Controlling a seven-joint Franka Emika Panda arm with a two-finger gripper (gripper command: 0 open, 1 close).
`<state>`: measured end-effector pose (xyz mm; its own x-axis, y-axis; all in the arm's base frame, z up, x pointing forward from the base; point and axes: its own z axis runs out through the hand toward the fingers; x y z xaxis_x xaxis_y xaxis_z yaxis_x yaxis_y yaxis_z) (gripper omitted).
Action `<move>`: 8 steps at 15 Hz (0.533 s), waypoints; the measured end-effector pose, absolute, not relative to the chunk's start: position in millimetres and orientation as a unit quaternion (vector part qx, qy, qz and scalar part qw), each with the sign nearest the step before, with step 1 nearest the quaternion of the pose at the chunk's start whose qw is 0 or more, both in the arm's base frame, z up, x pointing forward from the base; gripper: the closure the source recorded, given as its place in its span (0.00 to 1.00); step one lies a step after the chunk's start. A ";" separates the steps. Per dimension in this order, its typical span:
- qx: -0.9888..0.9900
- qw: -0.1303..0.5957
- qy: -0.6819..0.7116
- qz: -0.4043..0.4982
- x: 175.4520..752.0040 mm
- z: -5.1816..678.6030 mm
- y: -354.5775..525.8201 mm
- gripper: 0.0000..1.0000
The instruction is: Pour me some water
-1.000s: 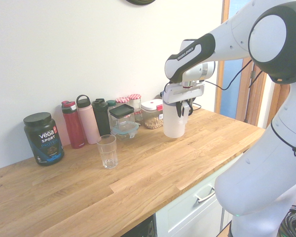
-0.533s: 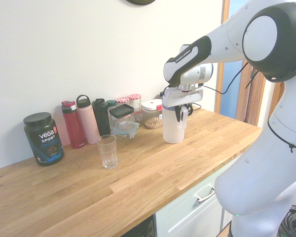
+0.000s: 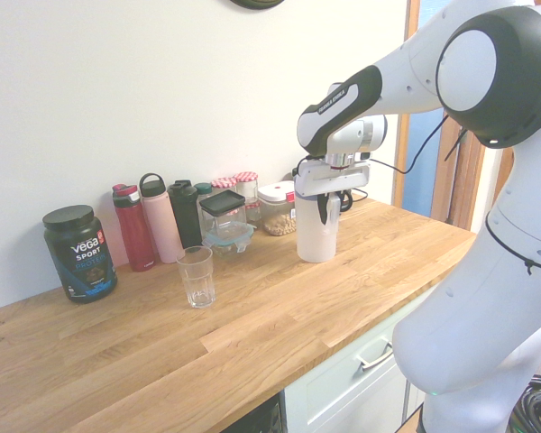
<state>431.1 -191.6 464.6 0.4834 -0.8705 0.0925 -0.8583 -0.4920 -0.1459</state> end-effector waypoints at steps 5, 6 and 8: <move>-0.856 0.032 0.509 -0.081 426.1 477.6 -188.2 0.00; -0.857 0.029 0.508 -0.080 421.9 486.2 -185.2 0.00; -0.863 0.028 0.500 -0.061 405.9 509.7 -172.0 0.00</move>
